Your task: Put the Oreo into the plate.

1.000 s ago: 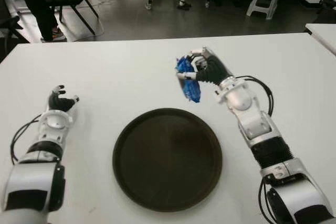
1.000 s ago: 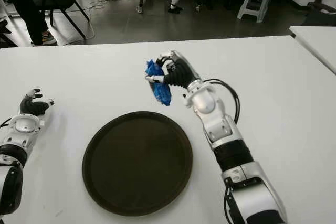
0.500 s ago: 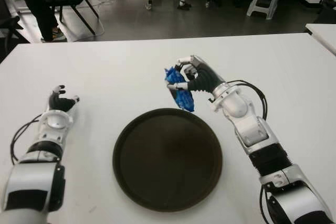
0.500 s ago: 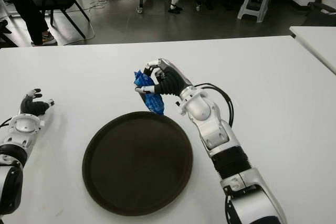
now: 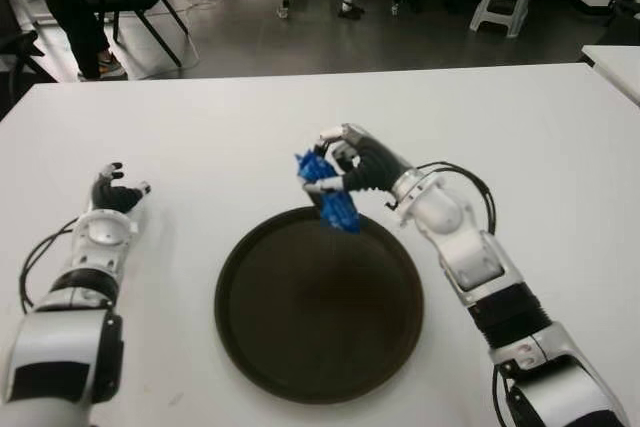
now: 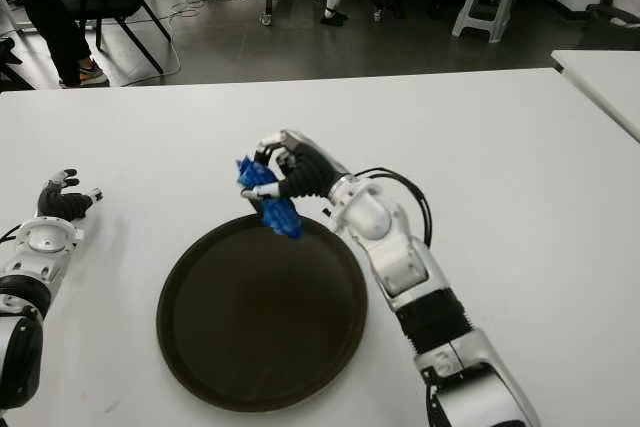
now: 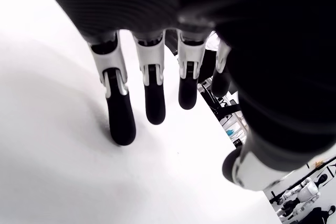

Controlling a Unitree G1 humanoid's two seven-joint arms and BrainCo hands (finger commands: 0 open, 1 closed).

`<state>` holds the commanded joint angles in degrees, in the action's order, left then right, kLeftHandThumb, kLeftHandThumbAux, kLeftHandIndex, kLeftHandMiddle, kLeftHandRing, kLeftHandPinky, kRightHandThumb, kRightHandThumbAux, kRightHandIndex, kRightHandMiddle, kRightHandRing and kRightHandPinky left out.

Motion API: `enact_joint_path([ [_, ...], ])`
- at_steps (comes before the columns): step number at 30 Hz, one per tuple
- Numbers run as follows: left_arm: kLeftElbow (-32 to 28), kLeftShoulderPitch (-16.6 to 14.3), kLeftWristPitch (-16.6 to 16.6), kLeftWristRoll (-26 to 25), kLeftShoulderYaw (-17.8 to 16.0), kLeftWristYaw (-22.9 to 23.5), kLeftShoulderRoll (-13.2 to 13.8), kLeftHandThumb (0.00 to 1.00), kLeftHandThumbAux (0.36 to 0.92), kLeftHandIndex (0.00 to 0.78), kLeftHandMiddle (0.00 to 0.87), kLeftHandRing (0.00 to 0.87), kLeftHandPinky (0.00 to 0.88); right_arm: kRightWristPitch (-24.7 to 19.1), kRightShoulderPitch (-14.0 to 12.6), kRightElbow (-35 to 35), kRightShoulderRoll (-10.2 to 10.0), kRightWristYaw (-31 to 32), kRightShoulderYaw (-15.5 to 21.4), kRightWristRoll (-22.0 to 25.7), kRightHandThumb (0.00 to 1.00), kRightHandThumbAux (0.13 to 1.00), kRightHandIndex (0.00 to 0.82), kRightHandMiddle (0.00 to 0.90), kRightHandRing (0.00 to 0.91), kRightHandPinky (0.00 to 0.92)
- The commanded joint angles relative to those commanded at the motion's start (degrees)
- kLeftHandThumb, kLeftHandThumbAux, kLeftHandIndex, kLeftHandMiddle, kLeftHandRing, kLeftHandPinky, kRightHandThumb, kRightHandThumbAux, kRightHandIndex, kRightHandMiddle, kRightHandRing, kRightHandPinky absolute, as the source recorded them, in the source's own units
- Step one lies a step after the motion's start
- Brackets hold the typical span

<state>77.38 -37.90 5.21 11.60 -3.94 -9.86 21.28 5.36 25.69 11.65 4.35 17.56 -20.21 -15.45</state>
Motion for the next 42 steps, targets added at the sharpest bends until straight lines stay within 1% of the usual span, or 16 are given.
enact_joint_path([
  [7,-0.14,-0.02,0.25,-0.1,-0.22,-0.16,-0.17,0.284,0.731,0.063,0.161,0.179,0.186,-2.45,-0.72,-1.89,-0.26,3.57,-1.79,0.52,0.359,0.805,0.702,0.814,0.812,0.804],
  [12,-0.15,0.05,0.19,0.51,0.26,-1.08,-0.2,0.273,0.729,0.065,0.163,0.184,0.19,-4.21,-1.3,-2.63,-0.72,3.91,-2.83,-0.18,0.38,0.806,0.676,0.81,0.813,0.805],
  [18,-0.15,-0.01,0.19,0.43,0.26,-1.3,-0.22,0.272,0.729,0.066,0.165,0.184,0.182,-5.09,-1.34,-2.18,-0.71,4.51,-3.66,-0.21,0.386,0.807,0.67,0.806,0.813,0.805],
  [26,-0.14,-0.06,0.06,0.68,0.69,-1.31,-0.17,0.266,0.732,0.06,0.166,0.184,0.183,-3.18,-1.1,-0.01,-0.35,4.42,-4.54,-0.58,0.385,0.814,0.683,0.813,0.812,0.802],
  [27,-0.14,-0.07,0.02,0.72,0.75,-1.34,-0.16,0.266,0.73,0.059,0.165,0.184,0.182,-2.71,-1.04,0.31,-0.3,4.21,-4.62,-0.78,0.498,0.781,0.593,0.796,0.797,0.783],
  [28,-0.13,-0.07,-0.03,0.78,0.84,-1.38,-0.14,0.265,0.73,0.059,0.165,0.183,0.182,-1.97,-0.95,0.74,-0.21,3.7,-4.74,-1.24,0.538,0.77,0.561,0.789,0.792,0.776],
  [30,-0.11,-0.06,-0.08,0.83,0.94,-1.42,-0.11,0.266,0.726,0.06,0.165,0.184,0.183,-1.06,-0.86,1.28,-0.17,3.15,-4.81,-1.79,0.628,0.743,0.481,0.721,0.737,0.712],
  [32,-0.07,-0.07,-0.19,0.97,1.09,-1.49,-0.07,0.266,0.725,0.06,0.165,0.184,0.183,0.2,-0.73,2.06,-0.11,2.46,-4.85,-2.41,0.659,0.734,0.453,0.698,0.718,0.69],
  [33,-0.04,-0.08,-0.27,1.07,1.19,-1.53,-0.04,0.266,0.723,0.062,0.167,0.185,0.184,1.0,-0.65,2.55,-0.06,2.02,-4.89,-2.79,0.661,0.733,0.435,0.579,0.609,0.58],
  [34,-0.02,-0.08,-0.33,1.18,1.3,-1.6,-0.02,0.266,0.722,0.063,0.168,0.186,0.184,2.29,-0.49,3.31,0.07,1.46,-5.01,-3.29,0.662,0.732,0.428,0.536,0.569,0.54],
  [35,0.0,-0.09,-0.36,1.24,1.37,-1.65,-0.02,0.268,0.72,0.066,0.171,0.189,0.187,3.21,-0.36,3.86,0.15,1.1,-5.09,-3.62,0.498,0.695,0.317,0.429,0.468,0.448],
  [37,0.01,-0.1,-0.33,1.3,1.42,-1.73,-0.05,0.27,0.716,0.072,0.177,0.193,0.192,5.62,0.06,5.32,0.47,0.36,-5.44,-4.41,0.302,0.648,0.169,0.287,0.333,0.318],
  [38,-0.02,-0.1,-0.25,1.35,1.46,-1.87,-0.09,0.271,0.715,0.073,0.178,0.193,0.194,7.07,0.31,6.07,0.72,0.01,-5.72,-4.94,0.27,0.64,0.141,0.261,0.308,0.293],
  [40,-0.06,-0.11,-0.17,1.41,1.53,-2.03,-0.13,0.261,0.71,0.075,0.18,0.194,0.192,8.92,0.64,7.12,0.94,-0.43,-5.94,-5.54,0.184,0.606,0.057,0.174,0.22,0.204],
  [41,-0.08,-0.08,-0.07,1.4,1.52,-2.06,-0.13,0.26,0.709,0.075,0.181,0.194,0.192,10.28,0.9,7.79,1.18,-0.83,-6.19,-6.1,0.172,0.602,0.046,0.162,0.208,0.191],
  [42,-0.09,-0.04,0.03,1.34,1.46,-1.99,-0.12,0.259,0.711,0.076,0.181,0.196,0.197,11.9,1.22,8.57,1.51,-1.39,-6.53,-6.83,0.156,0.594,0.029,0.119,0.16,0.15],
])
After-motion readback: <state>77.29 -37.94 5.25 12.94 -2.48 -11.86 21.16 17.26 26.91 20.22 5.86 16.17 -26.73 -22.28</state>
